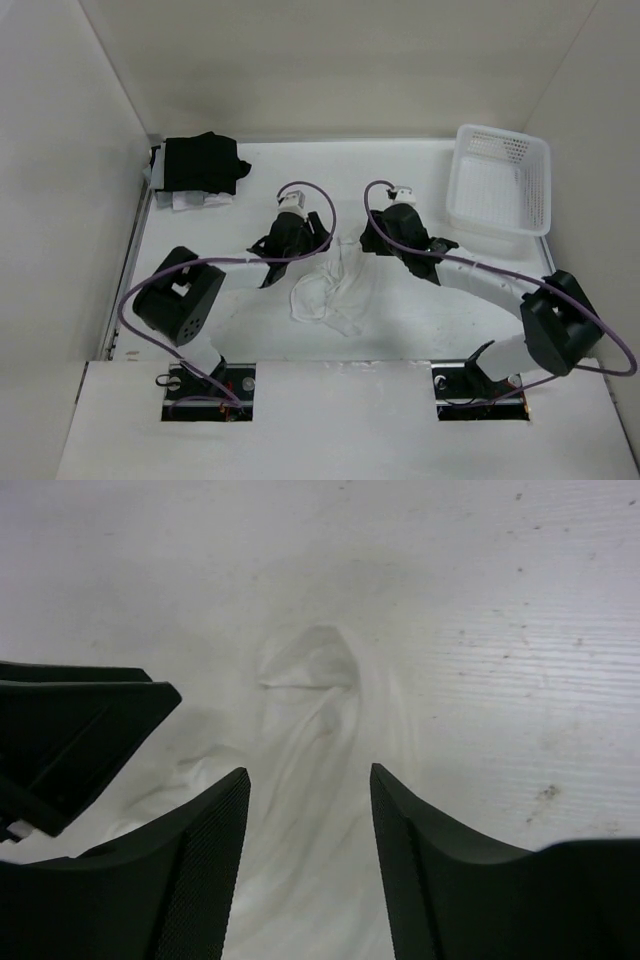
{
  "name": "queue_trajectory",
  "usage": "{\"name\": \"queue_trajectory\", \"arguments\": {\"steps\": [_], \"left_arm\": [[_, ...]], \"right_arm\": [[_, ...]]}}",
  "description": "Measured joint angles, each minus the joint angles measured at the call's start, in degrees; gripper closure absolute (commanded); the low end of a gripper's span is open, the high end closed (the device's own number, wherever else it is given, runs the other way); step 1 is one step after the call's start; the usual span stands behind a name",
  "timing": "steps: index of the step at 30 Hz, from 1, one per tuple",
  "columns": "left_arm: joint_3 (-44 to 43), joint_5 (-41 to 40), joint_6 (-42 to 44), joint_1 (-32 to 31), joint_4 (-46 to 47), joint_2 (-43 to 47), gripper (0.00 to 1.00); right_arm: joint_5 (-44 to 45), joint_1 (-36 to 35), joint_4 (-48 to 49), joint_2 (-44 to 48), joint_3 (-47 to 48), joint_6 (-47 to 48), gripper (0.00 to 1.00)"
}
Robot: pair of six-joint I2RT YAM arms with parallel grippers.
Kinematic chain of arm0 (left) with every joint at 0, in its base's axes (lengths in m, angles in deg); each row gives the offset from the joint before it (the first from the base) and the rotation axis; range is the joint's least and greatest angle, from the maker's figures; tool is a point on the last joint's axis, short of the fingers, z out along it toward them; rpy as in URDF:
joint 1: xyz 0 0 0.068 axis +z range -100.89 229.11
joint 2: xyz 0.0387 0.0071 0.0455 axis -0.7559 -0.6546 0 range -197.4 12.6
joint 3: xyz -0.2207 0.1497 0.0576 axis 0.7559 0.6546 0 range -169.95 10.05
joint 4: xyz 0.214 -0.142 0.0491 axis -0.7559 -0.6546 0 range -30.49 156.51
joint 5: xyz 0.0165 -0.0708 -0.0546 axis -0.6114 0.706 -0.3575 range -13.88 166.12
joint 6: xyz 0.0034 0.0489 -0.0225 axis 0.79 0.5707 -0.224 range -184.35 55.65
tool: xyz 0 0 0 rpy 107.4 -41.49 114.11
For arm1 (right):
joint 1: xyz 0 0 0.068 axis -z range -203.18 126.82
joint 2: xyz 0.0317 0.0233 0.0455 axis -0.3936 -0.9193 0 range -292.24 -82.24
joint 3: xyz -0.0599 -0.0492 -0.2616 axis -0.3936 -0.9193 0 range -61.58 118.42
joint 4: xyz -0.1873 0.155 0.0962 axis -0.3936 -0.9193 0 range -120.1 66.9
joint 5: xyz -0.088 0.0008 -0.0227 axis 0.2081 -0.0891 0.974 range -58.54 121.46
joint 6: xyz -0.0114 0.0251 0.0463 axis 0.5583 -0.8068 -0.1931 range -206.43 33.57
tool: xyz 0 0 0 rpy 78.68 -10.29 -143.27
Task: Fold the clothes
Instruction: Flatten the tank top out
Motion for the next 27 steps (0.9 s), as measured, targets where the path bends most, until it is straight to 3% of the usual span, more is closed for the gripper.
{"name": "queue_trajectory", "arguments": {"steps": [4, 7, 13, 17, 20, 23, 25, 27], "left_arm": [[-6.5, 4.6, -0.1, -0.1, 1.9, -7.3, 0.55], [-10.1, 7.7, -0.4, -0.6, 2.4, -11.6, 0.58], [-14.1, 10.0, -0.4, -1.6, 2.6, -16.0, 0.66], [-15.6, 11.0, -0.4, -1.7, 2.7, -17.7, 0.85], [-17.1, 11.1, -0.7, -1.6, 2.7, -18.9, 0.95], [-17.6, 11.0, -0.9, -1.4, 2.6, -19.2, 0.95], [-18.0, 10.9, -1.0, -1.4, 2.6, -19.2, 0.86], [-17.9, 10.2, -1.0, -1.1, 2.6, -19.1, 0.69]], "right_arm": [[-0.2, 2.9, -0.1, -5.8, 2.9, 1.2, 0.53], [-0.6, 3.8, -0.1, -11.1, 5.8, 2.0, 0.67], [-0.7, 3.8, -0.1, -12.5, 6.4, 2.1, 0.74], [-0.7, 3.9, -0.2, -13.5, 6.5, 1.9, 0.89], [-0.7, 4.0, -0.2, -13.8, 6.6, 1.7, 0.94], [-0.7, 4.3, -0.1, -13.6, 6.6, 1.3, 0.96], [-0.7, 4.5, -0.1, -12.7, 6.4, 1.2, 0.95], [-0.6, 4.7, 0.0, -10.9, 6.3, 1.3, 0.95]]}}
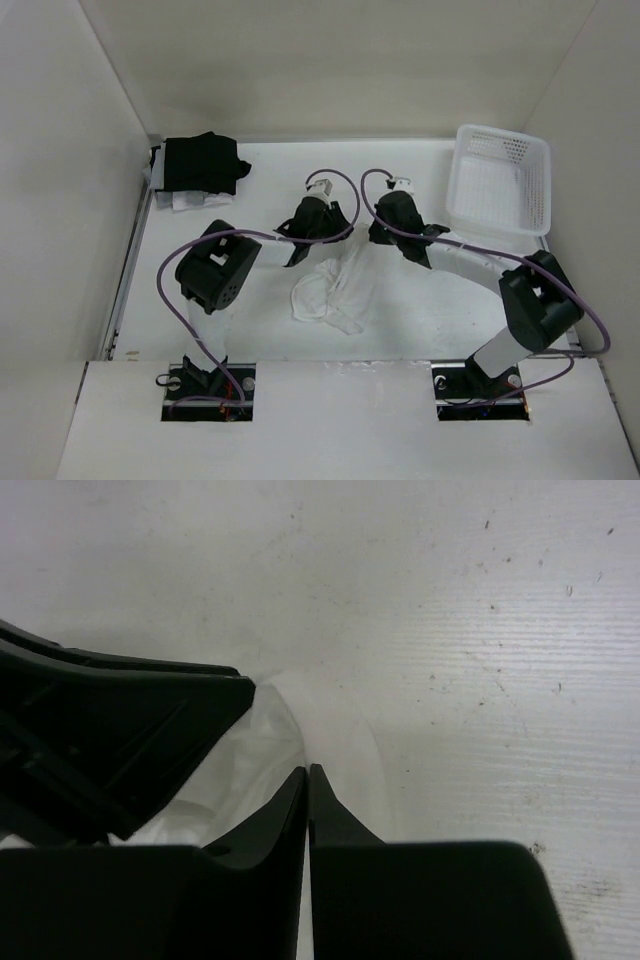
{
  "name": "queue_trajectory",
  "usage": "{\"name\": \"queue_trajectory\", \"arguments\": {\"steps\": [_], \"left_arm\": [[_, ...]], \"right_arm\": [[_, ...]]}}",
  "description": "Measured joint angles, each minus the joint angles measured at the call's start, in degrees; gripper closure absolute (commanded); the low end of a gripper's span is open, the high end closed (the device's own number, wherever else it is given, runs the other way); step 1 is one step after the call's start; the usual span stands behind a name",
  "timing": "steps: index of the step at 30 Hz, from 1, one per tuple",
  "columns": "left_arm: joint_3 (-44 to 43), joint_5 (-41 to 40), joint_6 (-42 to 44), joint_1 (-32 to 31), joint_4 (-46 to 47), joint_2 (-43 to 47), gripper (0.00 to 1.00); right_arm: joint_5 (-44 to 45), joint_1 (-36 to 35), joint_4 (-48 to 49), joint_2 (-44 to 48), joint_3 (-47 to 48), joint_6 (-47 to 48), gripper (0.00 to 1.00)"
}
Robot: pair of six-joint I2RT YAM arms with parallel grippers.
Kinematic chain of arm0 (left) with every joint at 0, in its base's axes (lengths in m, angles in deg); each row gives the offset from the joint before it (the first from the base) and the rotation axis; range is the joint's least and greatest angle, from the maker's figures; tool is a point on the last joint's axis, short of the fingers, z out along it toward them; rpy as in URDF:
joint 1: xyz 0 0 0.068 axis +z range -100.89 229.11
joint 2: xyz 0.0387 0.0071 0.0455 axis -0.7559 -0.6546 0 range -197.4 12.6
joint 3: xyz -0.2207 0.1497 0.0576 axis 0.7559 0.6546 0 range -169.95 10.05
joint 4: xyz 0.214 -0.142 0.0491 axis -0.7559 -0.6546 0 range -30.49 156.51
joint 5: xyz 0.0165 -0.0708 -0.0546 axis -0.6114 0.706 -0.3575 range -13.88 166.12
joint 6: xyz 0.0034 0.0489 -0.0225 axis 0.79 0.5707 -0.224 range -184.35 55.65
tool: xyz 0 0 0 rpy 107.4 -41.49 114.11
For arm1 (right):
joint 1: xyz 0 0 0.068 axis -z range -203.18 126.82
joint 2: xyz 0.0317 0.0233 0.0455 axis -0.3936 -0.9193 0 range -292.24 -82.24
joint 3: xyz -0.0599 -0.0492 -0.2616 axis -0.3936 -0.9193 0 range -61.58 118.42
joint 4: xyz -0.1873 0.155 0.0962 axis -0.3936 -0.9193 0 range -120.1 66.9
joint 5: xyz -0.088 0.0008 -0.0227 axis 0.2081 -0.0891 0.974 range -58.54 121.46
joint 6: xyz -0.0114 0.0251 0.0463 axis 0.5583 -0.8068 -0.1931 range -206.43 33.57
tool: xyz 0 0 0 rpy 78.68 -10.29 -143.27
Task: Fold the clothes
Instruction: Flatten the tank top out
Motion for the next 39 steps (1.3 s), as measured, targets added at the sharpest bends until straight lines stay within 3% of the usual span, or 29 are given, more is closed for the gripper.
{"name": "queue_trajectory", "arguments": {"steps": [1, 3, 12, 17, 19, 26, 34, 39], "left_arm": [[0.3, -1.0, -0.1, 0.1, 0.1, 0.1, 0.59], [2.2, -3.5, -0.2, 0.3, 0.0, 1.2, 0.52], [5.2, -7.4, -0.1, -0.1, -0.8, 3.1, 0.51], [3.0, -4.8, -0.3, -0.8, 0.5, 0.7, 0.56], [2.0, -3.6, -0.9, -0.9, 1.1, -0.5, 0.62], [-1.7, 0.4, -3.8, -0.8, 2.1, -4.6, 0.97], [-2.1, -1.7, -4.0, -0.3, 0.3, -1.4, 1.00], [-2.3, -5.2, -2.1, 2.8, -4.5, 11.7, 1.00]], "right_arm": [[0.0, 0.1, 0.0, 1.2, 0.0, 0.0, 0.95], [0.0, 0.3, 0.4, 3.1, 0.0, 0.0, 0.95], [-0.1, 0.3, 1.5, 3.7, -1.1, 0.0, 0.94], [-0.2, 0.5, 1.7, 3.7, -2.3, -0.2, 0.94], [-0.4, 0.8, 1.7, 3.7, -2.6, -0.4, 0.94], [-1.8, 1.2, 2.0, 3.7, -2.7, -0.9, 0.94], [-2.6, 1.3, 2.6, 3.8, -2.6, -1.1, 0.96], [-3.5, 2.3, -1.0, 4.7, 4.0, -0.5, 0.95]]}}
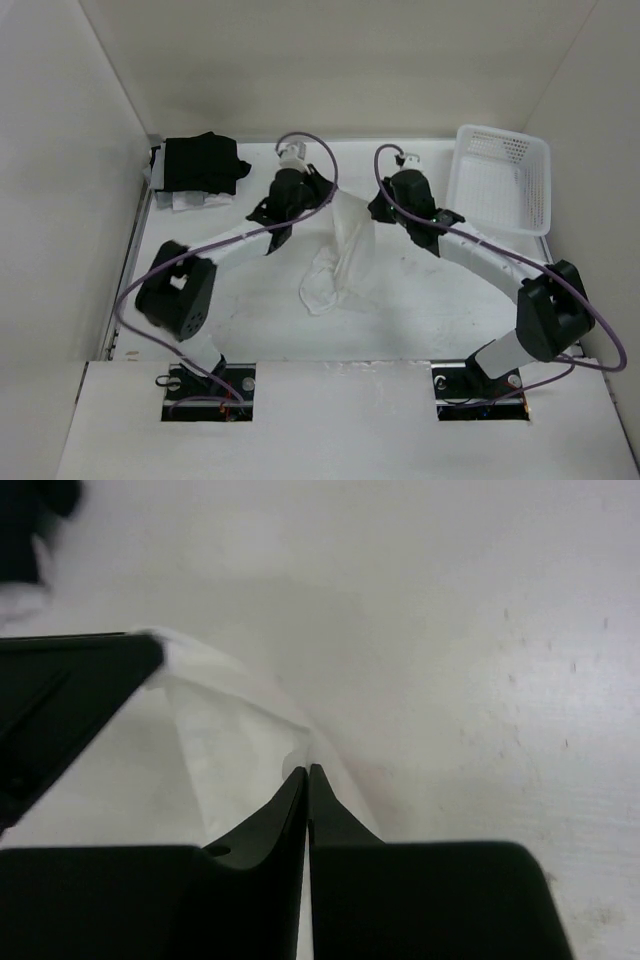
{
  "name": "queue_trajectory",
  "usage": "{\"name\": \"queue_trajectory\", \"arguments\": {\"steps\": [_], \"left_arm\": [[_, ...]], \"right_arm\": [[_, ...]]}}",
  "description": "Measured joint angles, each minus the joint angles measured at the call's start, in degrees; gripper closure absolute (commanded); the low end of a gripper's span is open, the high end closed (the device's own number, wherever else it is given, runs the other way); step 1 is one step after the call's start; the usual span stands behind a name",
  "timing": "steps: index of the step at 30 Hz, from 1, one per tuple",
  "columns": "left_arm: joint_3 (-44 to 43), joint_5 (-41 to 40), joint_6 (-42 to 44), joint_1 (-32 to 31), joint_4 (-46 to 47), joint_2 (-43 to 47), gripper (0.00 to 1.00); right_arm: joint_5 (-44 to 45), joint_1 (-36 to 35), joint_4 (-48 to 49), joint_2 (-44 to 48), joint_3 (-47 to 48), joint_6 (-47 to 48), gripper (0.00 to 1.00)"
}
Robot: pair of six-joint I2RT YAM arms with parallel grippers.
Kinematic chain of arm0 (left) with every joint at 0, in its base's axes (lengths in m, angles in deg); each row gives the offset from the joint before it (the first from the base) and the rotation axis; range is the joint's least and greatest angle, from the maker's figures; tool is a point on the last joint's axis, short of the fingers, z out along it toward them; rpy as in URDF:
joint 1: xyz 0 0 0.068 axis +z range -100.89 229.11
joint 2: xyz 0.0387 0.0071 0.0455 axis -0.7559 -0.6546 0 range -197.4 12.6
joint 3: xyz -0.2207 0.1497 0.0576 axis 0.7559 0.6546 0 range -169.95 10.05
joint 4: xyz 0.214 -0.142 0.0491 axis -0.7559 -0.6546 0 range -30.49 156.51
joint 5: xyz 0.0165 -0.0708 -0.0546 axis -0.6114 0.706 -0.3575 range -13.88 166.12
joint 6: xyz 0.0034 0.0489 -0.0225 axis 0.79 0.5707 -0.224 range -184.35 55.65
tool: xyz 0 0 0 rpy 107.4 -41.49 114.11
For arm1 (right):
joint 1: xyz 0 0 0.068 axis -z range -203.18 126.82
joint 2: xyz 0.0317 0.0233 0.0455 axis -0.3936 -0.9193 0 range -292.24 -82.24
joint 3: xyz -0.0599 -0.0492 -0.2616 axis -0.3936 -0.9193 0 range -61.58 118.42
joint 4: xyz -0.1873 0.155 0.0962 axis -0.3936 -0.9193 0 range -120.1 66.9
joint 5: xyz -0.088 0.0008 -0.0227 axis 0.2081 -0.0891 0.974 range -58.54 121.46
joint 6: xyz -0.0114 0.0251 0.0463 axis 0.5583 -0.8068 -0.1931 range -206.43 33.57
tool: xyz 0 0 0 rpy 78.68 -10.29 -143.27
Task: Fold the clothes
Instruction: Flatten the tank top out
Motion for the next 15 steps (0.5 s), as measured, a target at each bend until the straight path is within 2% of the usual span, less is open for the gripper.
{"name": "queue_trajectory", "arguments": {"steps": [5, 9, 12, 15], "left_arm": [[-2.8, -4.5, 2.9, 4.4, -1.5, 19.9, 1.00], [-4.8, -5.7, 5.2, 4.0, -1.9, 30.2, 1.00], [-4.9, -7.6, 6.8, 3.9, -3.0, 36.0, 0.99], [-2.0, -9.2, 7.9, 3.2, -4.0, 40.7, 0.98]], "right_arm": [[-0.8, 0.7, -3.3, 5.3, 15.4, 3.3, 0.93], [-1.3, -0.1, -3.6, 11.2, 25.4, 6.8, 0.91], [-0.5, -2.1, -3.3, 16.6, 25.9, 8.9, 0.91], [0.5, -6.9, -2.9, 22.7, 17.9, 9.7, 0.91]]}}
